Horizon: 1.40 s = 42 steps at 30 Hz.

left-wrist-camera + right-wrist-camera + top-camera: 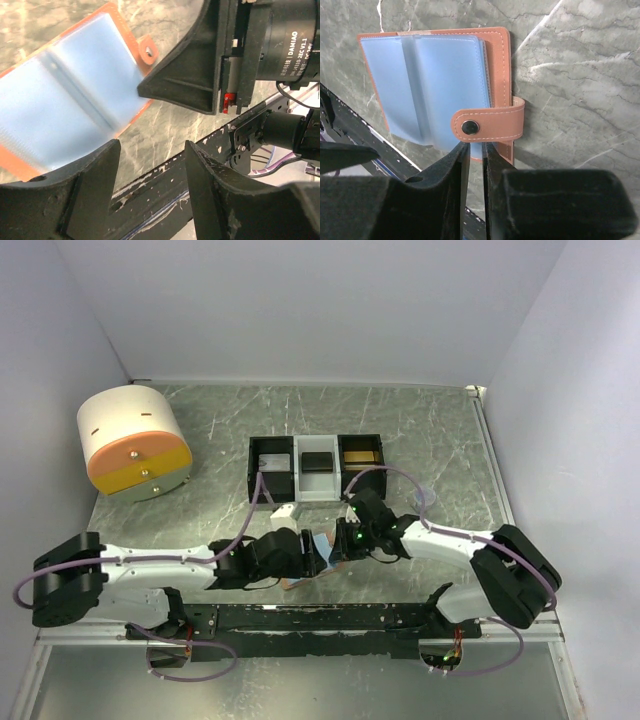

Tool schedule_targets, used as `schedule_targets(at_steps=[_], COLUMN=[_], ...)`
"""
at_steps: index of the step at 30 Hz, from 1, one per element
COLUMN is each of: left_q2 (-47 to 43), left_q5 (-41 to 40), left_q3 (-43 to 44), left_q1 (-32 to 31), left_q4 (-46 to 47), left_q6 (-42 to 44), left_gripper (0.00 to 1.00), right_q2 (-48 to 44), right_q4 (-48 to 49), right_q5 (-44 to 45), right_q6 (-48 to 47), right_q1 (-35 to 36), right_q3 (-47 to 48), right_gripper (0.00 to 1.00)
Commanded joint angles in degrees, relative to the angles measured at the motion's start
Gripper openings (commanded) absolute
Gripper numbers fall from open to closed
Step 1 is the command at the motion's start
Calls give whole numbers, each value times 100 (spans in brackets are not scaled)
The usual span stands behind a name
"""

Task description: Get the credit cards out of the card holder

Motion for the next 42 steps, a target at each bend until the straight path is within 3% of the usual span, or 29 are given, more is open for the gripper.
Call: schedule_targets(at_steps=[1,8,16,25,31,42], left_q2=[-456,-660,-318,-167,-151,-11], left_q5=[-519,-646,-926,-658,-721,-769], left_q3=[-68,-694,-450,-458,-57,286], left_q1=[-45,-39,-39,-39,-39,-39], left_q4=[-1190,-813,-909,264,-109,-1119], left_q6=[-327,-698,-637,-165,-140,-414], left_gripper=[68,72,73,64,63,72], right_q2=[-85,-263,-265,-58,-161,-233], right_q4=[16,241,536,652,551,504], right_q5=[254,173,55,104,128,86], right_q6=[21,267,454,504,457,370], right_q1=[18,26,57,69,85,80], right_q3=[-181,-534,-757,-691,-708,-668], right_gripper=[17,18,18,18,18,20])
